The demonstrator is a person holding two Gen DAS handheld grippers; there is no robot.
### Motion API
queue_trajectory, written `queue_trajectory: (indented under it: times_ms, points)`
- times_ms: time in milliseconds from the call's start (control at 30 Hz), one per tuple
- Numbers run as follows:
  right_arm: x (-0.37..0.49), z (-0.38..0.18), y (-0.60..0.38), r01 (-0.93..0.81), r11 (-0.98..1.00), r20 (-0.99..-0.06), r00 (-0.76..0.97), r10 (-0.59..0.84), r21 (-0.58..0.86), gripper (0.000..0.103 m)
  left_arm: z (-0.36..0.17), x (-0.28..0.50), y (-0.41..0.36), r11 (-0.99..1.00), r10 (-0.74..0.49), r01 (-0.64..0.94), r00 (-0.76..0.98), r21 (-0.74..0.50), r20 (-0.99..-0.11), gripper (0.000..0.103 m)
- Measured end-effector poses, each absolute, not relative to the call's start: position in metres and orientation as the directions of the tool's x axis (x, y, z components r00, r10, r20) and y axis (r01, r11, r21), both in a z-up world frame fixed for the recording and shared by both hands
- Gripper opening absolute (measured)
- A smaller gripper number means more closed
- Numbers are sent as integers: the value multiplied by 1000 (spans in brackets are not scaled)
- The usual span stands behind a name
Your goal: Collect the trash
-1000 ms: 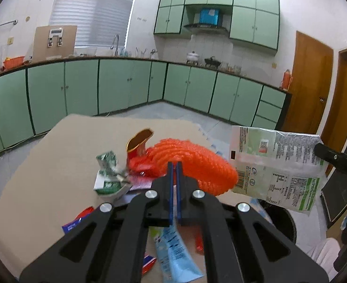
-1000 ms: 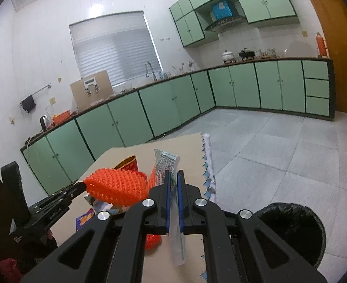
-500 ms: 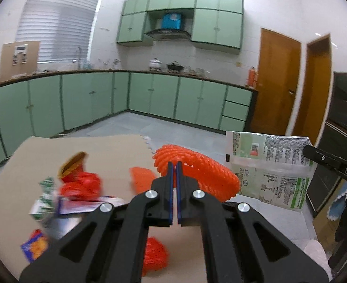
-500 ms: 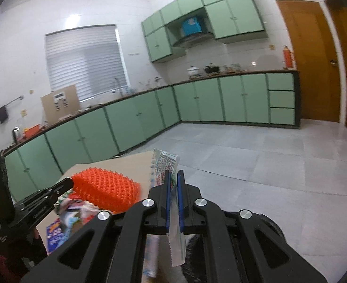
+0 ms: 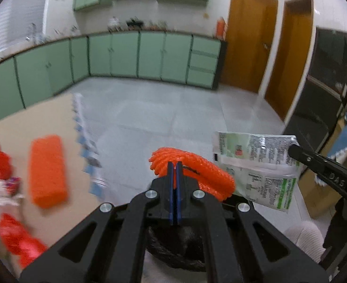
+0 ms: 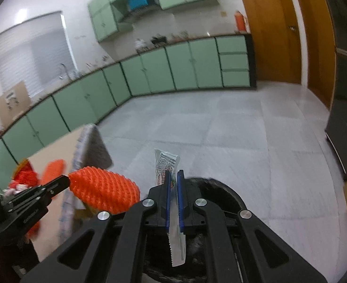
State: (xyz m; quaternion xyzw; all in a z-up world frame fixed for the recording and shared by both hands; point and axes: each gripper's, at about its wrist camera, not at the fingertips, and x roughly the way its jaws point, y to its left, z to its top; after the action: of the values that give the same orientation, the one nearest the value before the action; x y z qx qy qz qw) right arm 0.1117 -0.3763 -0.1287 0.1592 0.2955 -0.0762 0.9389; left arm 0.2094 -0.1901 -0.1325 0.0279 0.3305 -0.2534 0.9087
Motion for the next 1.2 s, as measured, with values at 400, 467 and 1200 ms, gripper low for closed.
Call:
queue_trajectory:
  times_ms: [400, 467, 1200]
  points:
    - [125, -171, -392, 277, 920, -664, 748, -25, 277, 45, -165, 227, -202, 862, -433, 491, 580, -128, -690, 36]
    - [122, -160, -382, 255, 926, -642, 766, -18, 278, 51, -153, 221, -188, 871, -427, 475, 611, -122, -667, 41]
    - [112, -129, -122, -231, 935, -381, 866, 324, 269, 75, -125, 119, 69, 1000, -3, -7, 876, -19, -482, 58]
